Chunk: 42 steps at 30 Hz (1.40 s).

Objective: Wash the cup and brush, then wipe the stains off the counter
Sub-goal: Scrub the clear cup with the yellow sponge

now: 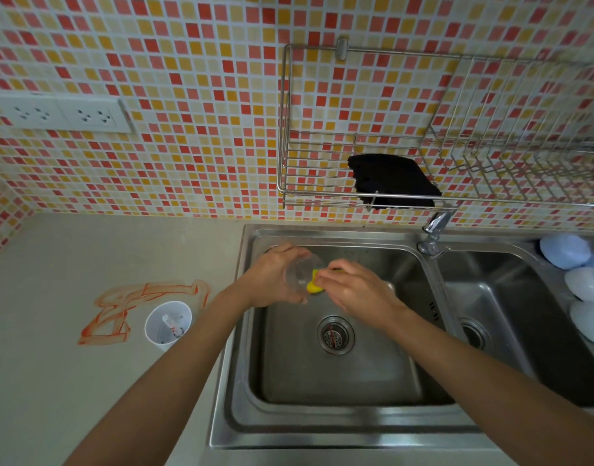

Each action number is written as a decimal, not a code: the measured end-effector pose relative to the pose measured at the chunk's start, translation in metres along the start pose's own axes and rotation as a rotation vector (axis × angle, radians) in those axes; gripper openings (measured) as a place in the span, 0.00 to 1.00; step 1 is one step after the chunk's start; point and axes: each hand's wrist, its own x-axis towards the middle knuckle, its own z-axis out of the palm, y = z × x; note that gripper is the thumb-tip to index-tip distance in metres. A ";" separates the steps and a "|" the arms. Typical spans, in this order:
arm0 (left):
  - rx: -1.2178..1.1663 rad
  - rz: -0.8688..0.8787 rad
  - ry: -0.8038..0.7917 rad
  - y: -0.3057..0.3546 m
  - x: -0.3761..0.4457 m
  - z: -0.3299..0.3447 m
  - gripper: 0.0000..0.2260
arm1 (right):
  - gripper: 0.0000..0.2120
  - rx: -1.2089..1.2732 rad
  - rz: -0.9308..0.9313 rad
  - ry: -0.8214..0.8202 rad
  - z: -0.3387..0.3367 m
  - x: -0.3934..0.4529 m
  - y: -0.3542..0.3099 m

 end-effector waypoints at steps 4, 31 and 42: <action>-0.116 -0.059 0.026 0.001 0.002 -0.001 0.41 | 0.10 -0.071 0.031 0.126 0.004 -0.002 -0.002; 0.071 0.104 0.264 -0.006 -0.004 0.011 0.33 | 0.20 0.117 0.241 0.066 0.006 0.018 -0.030; 0.028 0.059 0.180 -0.002 -0.006 0.017 0.36 | 0.14 -0.155 0.100 -0.028 -0.014 0.018 -0.010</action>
